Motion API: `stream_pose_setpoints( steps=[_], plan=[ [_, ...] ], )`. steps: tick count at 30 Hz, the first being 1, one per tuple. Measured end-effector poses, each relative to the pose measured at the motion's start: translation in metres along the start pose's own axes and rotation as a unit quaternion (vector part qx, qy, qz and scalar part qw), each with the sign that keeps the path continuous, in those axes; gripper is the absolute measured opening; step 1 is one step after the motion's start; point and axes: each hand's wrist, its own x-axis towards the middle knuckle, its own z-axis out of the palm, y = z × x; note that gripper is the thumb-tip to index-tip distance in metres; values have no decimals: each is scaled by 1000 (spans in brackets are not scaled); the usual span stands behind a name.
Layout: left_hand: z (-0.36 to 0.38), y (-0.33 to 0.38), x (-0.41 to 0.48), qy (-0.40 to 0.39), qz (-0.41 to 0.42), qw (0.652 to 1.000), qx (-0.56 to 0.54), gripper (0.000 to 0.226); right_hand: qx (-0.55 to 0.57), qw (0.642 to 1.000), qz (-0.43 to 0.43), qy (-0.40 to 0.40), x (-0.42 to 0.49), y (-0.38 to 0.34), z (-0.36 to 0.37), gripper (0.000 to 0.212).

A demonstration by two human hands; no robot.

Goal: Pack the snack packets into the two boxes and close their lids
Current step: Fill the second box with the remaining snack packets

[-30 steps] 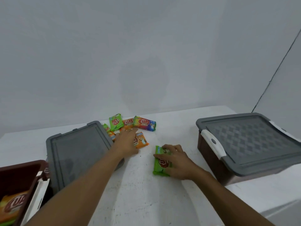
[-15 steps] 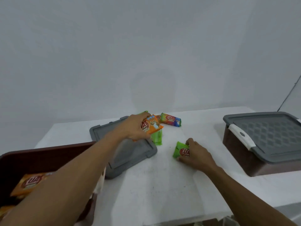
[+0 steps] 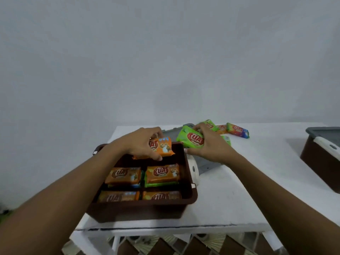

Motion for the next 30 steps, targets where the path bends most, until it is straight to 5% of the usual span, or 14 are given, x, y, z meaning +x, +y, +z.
stream_pose_setpoints(
  steps=[7,14,26,30],
  plan=[
    [17,-56,-37,-80,-18,982,168,63,-176,978,-83,-81,19,-52,38,78],
    [33,-65,-43,-89,27,948,303,55,-459,871,-134,-111,12,-51,79,70],
    [39,-78,-38,-74,4,942,327,69,-459,863,-143,-156,18,-54,102,48],
    [35,-70,-35,-103,1,945,311,70,-452,860,-131,-197,20,-57,95,55]
  ],
)
